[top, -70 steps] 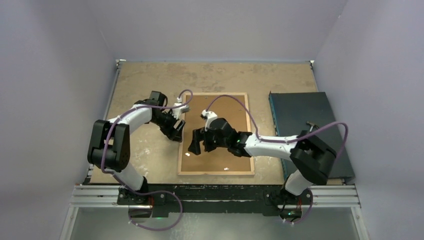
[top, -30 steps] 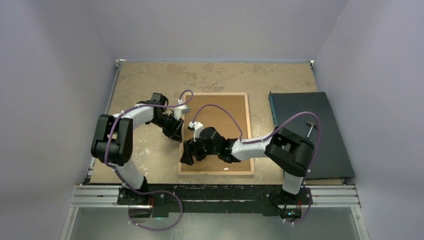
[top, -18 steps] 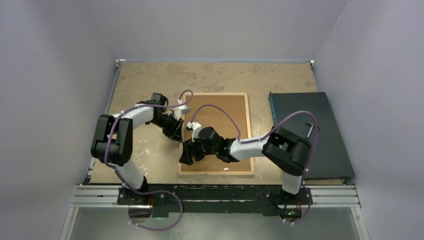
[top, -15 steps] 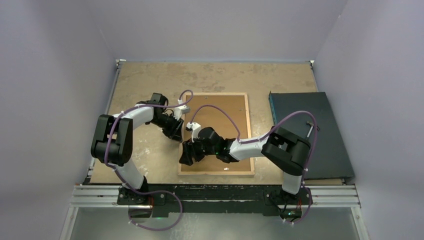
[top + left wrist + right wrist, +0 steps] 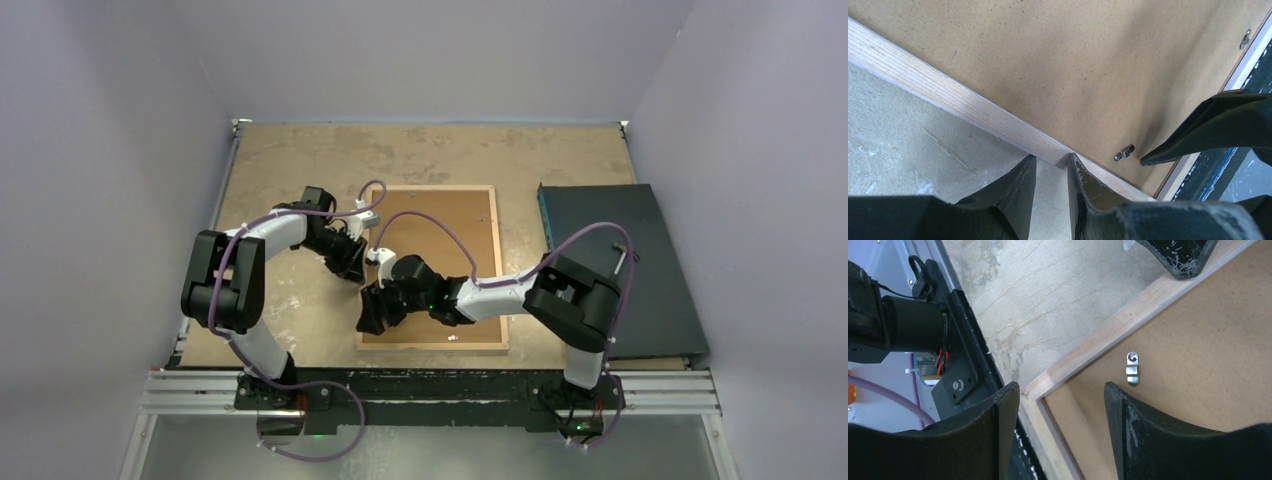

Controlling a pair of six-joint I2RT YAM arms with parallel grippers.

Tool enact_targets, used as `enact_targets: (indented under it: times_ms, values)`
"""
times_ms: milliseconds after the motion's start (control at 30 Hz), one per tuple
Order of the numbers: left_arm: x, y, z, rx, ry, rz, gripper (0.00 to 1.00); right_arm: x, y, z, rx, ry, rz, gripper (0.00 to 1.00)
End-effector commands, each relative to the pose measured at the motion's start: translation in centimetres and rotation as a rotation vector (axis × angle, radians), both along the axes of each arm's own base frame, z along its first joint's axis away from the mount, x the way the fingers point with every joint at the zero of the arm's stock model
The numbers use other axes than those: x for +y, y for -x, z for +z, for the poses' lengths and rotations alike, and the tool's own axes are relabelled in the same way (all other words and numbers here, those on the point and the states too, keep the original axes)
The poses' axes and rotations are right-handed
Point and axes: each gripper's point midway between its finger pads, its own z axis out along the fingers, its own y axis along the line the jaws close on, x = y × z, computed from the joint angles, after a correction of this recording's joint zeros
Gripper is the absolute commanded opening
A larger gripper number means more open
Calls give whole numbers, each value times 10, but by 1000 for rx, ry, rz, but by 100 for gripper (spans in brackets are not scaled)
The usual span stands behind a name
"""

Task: Put the photo into the frame
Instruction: Install the photo frame at the center of the board.

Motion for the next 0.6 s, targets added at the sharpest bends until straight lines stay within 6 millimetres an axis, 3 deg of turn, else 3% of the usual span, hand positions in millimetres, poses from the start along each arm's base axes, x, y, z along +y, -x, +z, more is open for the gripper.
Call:
enact_targets:
  times_ms: [0,167,400,567]
  values:
    - [7,-7,-5,-61,-41,-17,26,0,-11,50,-86,-56,-4,67]
    - [8,-7,-4,-66,-43,-13,25,-12,-23,38,-95,-27,-31,71]
    - [8,-8,-3,-68,-41,-1,22,-11,-21,15,-69,-21,-20,72]
    - [9,-9,-6,-74,-52,16,20,-8,-23,11,-70,-32,-26,72]
